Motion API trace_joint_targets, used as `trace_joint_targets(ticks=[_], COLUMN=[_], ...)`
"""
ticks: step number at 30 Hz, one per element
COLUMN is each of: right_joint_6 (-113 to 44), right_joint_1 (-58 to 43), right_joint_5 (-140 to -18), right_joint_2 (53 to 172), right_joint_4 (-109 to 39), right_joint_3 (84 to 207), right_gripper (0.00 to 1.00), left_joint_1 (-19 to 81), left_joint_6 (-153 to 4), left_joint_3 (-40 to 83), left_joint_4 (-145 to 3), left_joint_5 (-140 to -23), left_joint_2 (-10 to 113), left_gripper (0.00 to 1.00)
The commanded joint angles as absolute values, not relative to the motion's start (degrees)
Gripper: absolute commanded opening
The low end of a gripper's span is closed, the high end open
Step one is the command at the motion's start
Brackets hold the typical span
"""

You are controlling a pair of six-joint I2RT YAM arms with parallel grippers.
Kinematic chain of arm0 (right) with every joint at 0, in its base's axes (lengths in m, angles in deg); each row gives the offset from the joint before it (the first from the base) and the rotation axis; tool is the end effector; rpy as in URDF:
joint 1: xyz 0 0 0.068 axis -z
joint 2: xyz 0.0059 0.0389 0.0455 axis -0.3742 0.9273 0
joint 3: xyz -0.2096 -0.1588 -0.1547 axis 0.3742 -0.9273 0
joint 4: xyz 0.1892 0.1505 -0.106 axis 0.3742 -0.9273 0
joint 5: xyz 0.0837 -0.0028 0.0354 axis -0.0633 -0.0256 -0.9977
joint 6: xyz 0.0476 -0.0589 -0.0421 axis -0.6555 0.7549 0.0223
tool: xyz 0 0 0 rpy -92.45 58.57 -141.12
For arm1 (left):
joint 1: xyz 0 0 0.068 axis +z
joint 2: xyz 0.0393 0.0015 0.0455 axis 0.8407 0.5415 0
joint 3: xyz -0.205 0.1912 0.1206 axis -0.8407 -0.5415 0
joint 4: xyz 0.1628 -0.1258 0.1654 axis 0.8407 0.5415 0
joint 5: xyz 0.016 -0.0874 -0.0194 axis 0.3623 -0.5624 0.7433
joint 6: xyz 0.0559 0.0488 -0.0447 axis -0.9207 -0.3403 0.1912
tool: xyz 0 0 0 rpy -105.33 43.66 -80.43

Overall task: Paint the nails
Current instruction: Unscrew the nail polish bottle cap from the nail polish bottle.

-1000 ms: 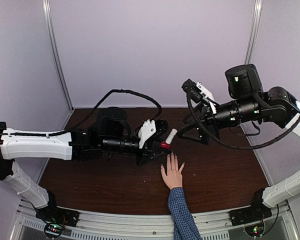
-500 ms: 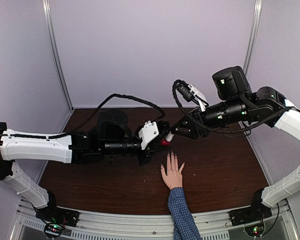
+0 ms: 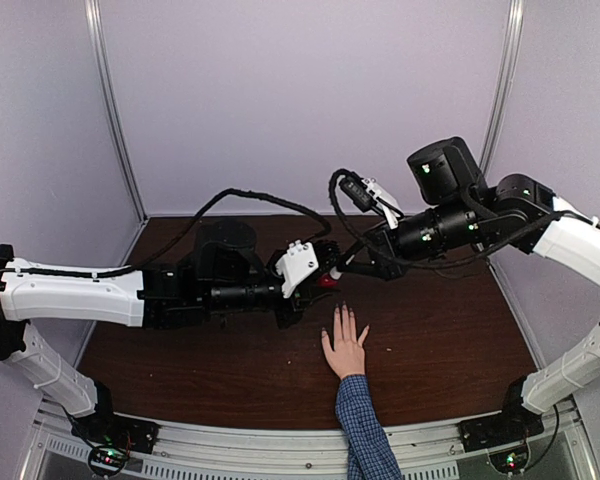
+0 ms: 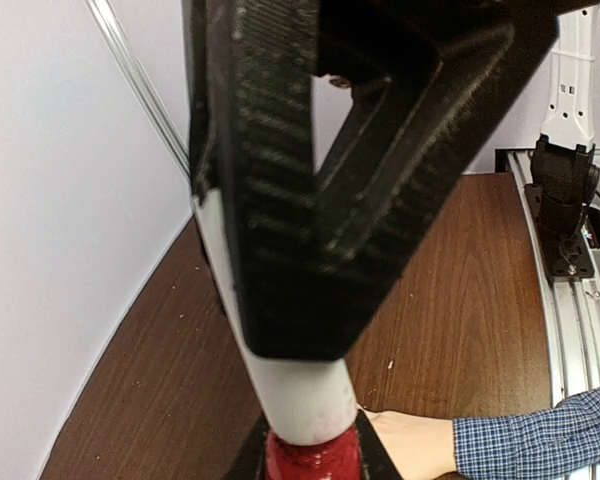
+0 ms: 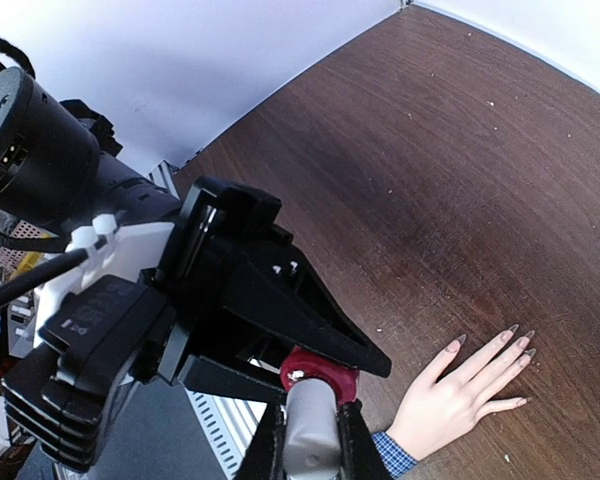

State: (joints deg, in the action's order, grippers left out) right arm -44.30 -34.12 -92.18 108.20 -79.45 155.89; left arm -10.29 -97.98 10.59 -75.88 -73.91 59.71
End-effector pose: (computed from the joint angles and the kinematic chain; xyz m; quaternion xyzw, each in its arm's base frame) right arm 0.1472 0.2684 0.4182 -0.3746 0.7947 0.3978 0.2643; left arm 0.1464 -0.3555 0.3312 0.5096 0.6096 -0.2864 0.5354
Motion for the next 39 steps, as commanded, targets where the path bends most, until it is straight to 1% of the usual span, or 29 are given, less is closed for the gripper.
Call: trace_joint_targets(ticks=[1,3,5,8,13,19,23,39], right_joint_6=[-43.3,-41.7,-39.8,-36.4,-30.9,-25.4,-24.2,-22.8], right_joint_1=[-33.9,-33.9,-33.9,-33.8,-33.9,-34.1,-34.1,-34.2], right_joint_5=[-94.7,-95.5,-95.8,-97.0,-98.7,-100.9,-100.9,-100.5], right_joint_2=[108.2,107.8,107.4,106.4,104.5,102.1,101.2,100.1], right_joint_4=[-78.5,-78.1,-78.1,-77.9,-77.5,-77.5,-77.3,-78.5], right_joint_3=[157.5,157.4,157.3,156.7,155.5,154.2,153.6,154.2], right_gripper=[0.03,0.00,0.00,0.00,0.00,0.00,0.00,0.00], left_joint_1=[-10.6,-10.6,-10.6,-10.1,-7.9,-7.4,-7.3,-7.4], left_joint_6=[-98.1,-97.9,-97.3,-96.1,-92.4,-90.7,-90.3,-90.4], left_joint_3=[10.9,11.4,12.1,12.2,13.6,15.4,16.4,16.6], left_joint_4=[-78.8,-78.1,-76.6,-76.3,-75.5,-75.0,-74.5,-74.2], left_joint_5=[-72.6,-74.2,-77.5,-84.8,-100.7,-110.2,-112.2,-111.0], left_joint_2=[59.0,59.2,59.3,59.0,59.6,61.2,61.9,62.8], left_gripper=[0.00,0.00,0.00,0.00,0.00,0.00,0.00,0.00])
